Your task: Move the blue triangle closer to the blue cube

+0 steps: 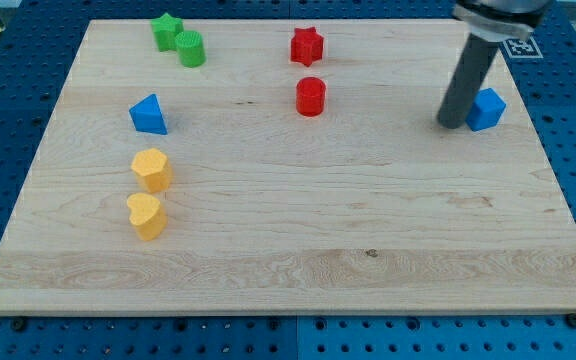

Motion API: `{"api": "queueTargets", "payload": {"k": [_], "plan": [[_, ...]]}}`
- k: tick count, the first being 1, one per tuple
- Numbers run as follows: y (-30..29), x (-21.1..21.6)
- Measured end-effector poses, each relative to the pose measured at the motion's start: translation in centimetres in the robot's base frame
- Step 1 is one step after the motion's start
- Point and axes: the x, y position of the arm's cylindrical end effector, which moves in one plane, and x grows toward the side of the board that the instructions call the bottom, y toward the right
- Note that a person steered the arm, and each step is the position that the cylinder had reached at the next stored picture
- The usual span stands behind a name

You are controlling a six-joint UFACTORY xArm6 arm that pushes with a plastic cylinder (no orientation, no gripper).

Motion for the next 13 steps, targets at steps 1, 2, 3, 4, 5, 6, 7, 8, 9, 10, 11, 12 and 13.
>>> {"api": "queueTargets", "payload": {"k": [1, 2, 3, 4, 5, 6, 7, 8, 9, 10, 11, 12, 13], "plan": [[-7.7, 1.4], [-16.8, 3.3], [-26.7, 4.4], [-35.0, 3.8], [-43.7, 1.9], [-45.2, -2.6], [-42.1, -4.9], [-41.5, -3.8], [-39.2, -0.7], [-33.6, 0.0], [-30.6, 0.0], [-29.1, 0.0], [-29.1, 0.0]]}}
